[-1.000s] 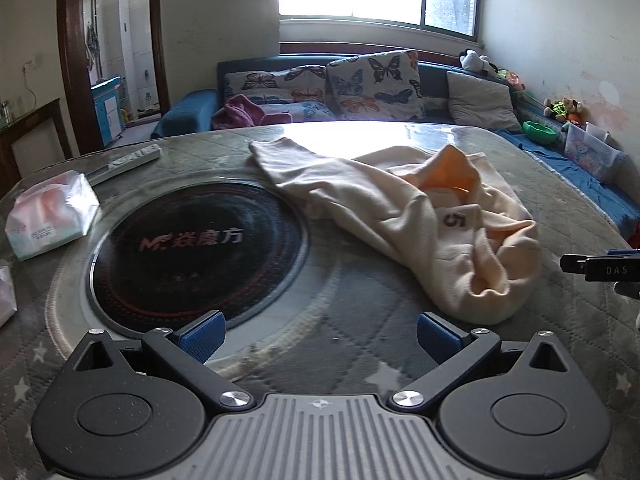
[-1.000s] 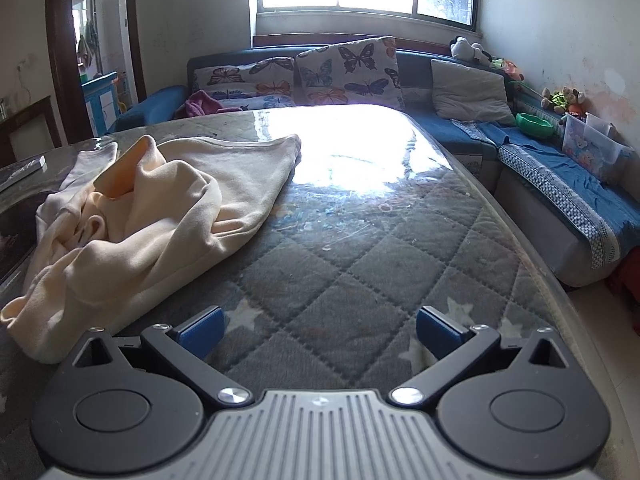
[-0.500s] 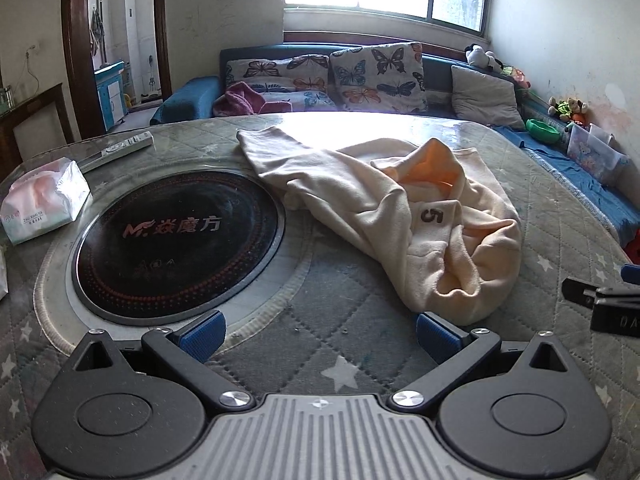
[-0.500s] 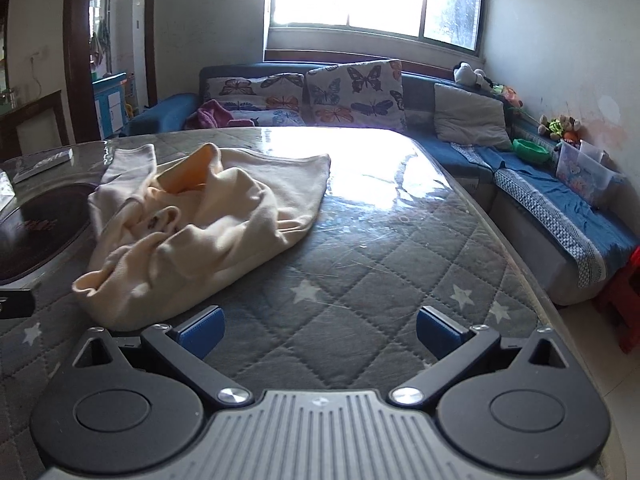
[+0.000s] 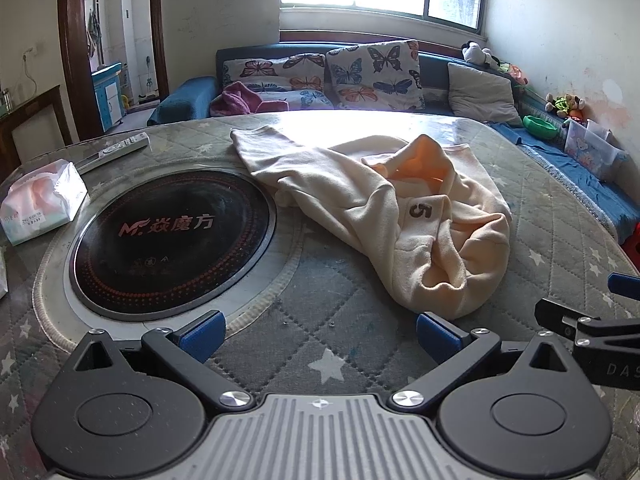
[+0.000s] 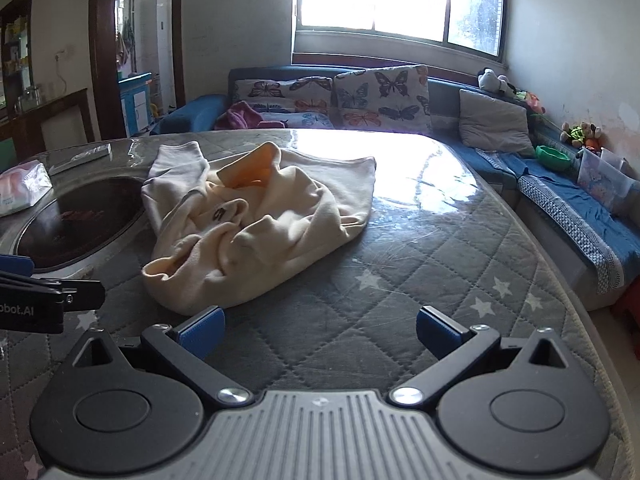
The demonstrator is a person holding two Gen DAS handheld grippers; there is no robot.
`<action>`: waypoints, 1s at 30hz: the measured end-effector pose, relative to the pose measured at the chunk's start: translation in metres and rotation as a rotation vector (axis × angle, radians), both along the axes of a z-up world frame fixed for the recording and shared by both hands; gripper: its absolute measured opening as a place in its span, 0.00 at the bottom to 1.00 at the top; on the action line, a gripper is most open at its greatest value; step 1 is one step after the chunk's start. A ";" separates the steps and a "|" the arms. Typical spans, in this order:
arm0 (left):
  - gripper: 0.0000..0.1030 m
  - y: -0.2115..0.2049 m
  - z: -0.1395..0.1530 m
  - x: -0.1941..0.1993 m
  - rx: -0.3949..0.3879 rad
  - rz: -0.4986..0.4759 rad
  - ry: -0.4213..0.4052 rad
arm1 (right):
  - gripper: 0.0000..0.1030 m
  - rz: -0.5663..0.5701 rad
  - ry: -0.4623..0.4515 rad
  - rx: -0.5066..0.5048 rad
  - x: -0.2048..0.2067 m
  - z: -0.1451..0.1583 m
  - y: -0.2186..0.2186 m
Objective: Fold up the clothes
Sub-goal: 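Move both tools toward the crumpled cream sweatshirt on the table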
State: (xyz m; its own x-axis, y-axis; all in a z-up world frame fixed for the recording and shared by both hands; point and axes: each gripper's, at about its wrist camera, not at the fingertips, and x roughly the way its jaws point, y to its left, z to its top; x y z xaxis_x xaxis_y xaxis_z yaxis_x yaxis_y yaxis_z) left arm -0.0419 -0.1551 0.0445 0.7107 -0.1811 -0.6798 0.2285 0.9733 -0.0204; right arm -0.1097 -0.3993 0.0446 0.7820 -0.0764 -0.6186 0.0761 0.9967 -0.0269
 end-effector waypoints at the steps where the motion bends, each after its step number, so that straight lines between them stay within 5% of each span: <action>1: 1.00 0.000 0.000 0.000 0.001 0.000 0.001 | 1.00 0.002 -0.001 0.000 0.000 0.000 0.001; 30: 1.00 -0.010 -0.005 0.001 0.016 -0.011 0.030 | 1.00 0.007 0.008 -0.009 0.005 0.000 0.009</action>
